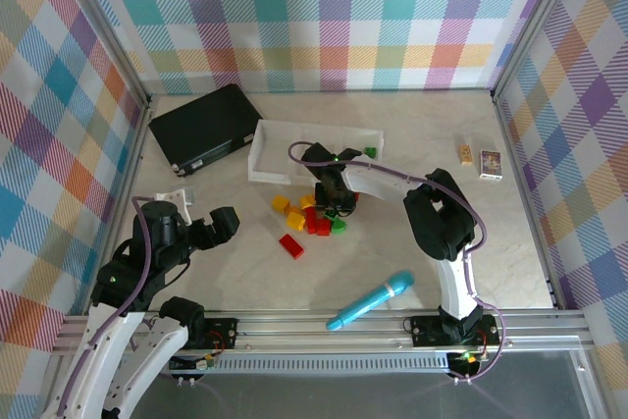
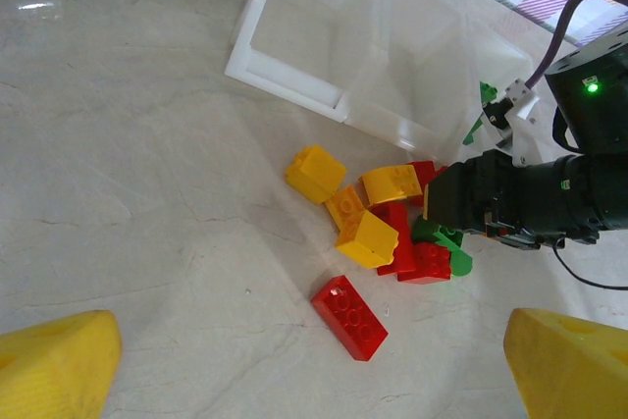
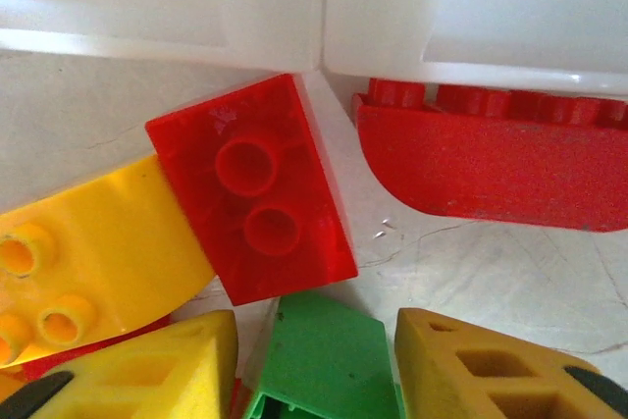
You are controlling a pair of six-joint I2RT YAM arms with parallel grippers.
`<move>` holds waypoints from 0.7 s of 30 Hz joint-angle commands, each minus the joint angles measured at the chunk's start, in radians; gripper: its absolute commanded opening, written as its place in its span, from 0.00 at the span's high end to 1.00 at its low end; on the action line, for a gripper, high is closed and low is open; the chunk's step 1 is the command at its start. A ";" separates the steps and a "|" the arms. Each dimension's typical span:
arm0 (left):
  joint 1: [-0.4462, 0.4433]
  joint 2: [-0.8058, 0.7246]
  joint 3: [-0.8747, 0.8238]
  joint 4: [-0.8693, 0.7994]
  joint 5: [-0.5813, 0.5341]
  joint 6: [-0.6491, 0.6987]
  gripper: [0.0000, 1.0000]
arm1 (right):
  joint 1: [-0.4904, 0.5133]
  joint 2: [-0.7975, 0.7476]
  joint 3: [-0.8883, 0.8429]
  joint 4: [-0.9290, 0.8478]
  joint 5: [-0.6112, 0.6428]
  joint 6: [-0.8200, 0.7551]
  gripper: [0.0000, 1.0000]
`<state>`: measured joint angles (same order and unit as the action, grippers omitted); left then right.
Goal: Sort the legos into containers by color
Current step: Pick up the lego from the center of the table.
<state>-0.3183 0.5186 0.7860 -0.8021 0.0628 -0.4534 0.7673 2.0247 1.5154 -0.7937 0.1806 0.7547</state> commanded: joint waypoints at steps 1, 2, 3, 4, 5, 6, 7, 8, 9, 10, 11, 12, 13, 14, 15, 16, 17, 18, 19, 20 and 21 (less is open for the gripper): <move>-0.008 -0.008 -0.008 0.021 0.015 -0.007 0.00 | 0.007 0.004 0.022 -0.045 0.038 -0.022 0.55; -0.008 -0.008 -0.010 0.021 0.017 -0.005 0.00 | 0.008 0.003 0.020 -0.045 0.041 -0.026 0.56; -0.008 -0.005 -0.009 0.021 0.017 -0.007 0.00 | 0.007 0.002 0.017 -0.047 0.043 -0.029 0.56; -0.008 -0.005 -0.010 0.021 0.017 -0.005 0.00 | 0.007 0.000 0.014 -0.046 0.045 -0.032 0.56; -0.008 -0.005 -0.009 0.023 0.016 -0.006 0.00 | 0.007 -0.002 0.008 -0.042 0.047 -0.035 0.56; -0.008 -0.005 -0.010 0.022 0.017 -0.005 0.00 | 0.007 -0.006 0.002 -0.040 0.049 -0.038 0.56; -0.008 -0.004 -0.010 0.022 0.017 -0.004 0.00 | 0.007 -0.012 -0.003 -0.038 0.052 -0.041 0.58; -0.008 -0.005 -0.010 0.023 0.017 -0.004 0.00 | 0.007 -0.015 -0.006 -0.038 0.055 -0.043 0.59; -0.009 -0.003 -0.010 0.023 0.017 -0.004 0.00 | 0.007 -0.021 -0.007 -0.037 0.057 -0.045 0.60; -0.008 -0.003 -0.009 0.022 0.016 -0.004 0.00 | 0.007 -0.029 -0.010 -0.035 0.058 -0.050 0.62; -0.009 -0.003 -0.010 0.022 0.017 -0.004 0.00 | 0.007 -0.036 -0.012 -0.033 0.058 -0.054 0.64; -0.008 -0.003 -0.009 0.023 0.017 -0.004 0.00 | 0.007 -0.046 -0.013 -0.031 0.058 -0.057 0.65; -0.008 -0.002 -0.009 0.022 0.017 -0.005 0.00 | 0.007 -0.054 -0.012 -0.032 0.057 -0.062 0.66; -0.008 -0.002 -0.009 0.022 0.017 -0.004 0.00 | 0.007 -0.060 -0.010 -0.033 0.060 -0.064 0.67; -0.008 -0.002 -0.010 0.023 0.017 -0.004 0.00 | 0.007 -0.068 -0.009 -0.036 0.063 -0.067 0.67; -0.008 -0.003 -0.009 0.021 0.016 -0.004 0.00 | 0.007 -0.077 -0.008 -0.040 0.066 -0.071 0.68; -0.008 -0.002 -0.007 0.021 0.017 -0.005 0.00 | 0.007 -0.085 -0.006 -0.042 0.071 -0.073 0.69; -0.008 -0.005 -0.007 0.019 0.017 -0.005 0.00 | 0.008 -0.095 -0.005 -0.042 0.072 -0.077 0.69; -0.008 -0.005 -0.007 0.020 0.016 -0.004 0.00 | 0.007 -0.103 -0.004 -0.043 0.075 -0.081 0.69; -0.008 -0.005 -0.008 0.020 0.015 -0.005 0.00 | 0.007 -0.113 -0.002 -0.045 0.078 -0.085 0.70; -0.008 -0.005 -0.007 0.020 0.015 -0.004 0.01 | 0.007 -0.123 0.000 -0.046 0.081 -0.091 0.70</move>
<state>-0.3183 0.5190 0.7860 -0.8021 0.0631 -0.4530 0.7673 1.9610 1.5127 -0.8101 0.2375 0.6903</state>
